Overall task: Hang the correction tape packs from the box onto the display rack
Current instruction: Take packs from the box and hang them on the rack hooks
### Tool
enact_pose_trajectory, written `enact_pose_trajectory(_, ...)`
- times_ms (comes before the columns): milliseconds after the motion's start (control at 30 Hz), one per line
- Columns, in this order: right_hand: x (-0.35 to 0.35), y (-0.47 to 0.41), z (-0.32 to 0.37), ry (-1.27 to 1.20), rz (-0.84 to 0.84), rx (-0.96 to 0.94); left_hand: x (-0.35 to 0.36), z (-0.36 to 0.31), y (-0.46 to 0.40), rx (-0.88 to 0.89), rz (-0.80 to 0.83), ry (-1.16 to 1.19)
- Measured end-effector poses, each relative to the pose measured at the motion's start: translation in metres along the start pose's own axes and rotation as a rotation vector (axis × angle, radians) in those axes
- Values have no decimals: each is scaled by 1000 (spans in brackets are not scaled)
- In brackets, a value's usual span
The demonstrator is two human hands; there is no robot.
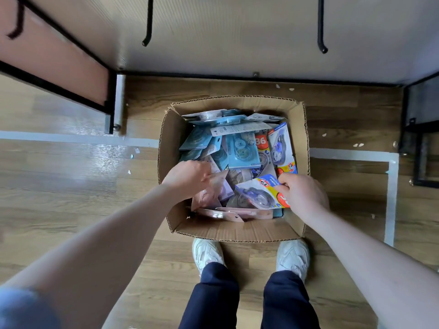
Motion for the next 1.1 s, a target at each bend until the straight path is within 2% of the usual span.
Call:
enact_pose_trajectory(100, -20, 5, 6, 54, -23, -25, -10, 2, 10, -28, -12, 32)
enact_pose_trajectory(600, -120, 48, 40, 279, -113, -95, -102, -12, 77, 5, -275, 14)
enact_pose_trajectory(1100, -273, 152, 99, 245, -401, -274, -243, -44, 203, -54, -518, 26)
Point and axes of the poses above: each hand's wrist, its own y-axis away from the middle knuckle, its own x-axis out of the palm, z = x × y, the point moved 6 cm from there along -y, towards the middle knuckle, and after that the axes turned 6 degrees about x, right-handed, at the moved point
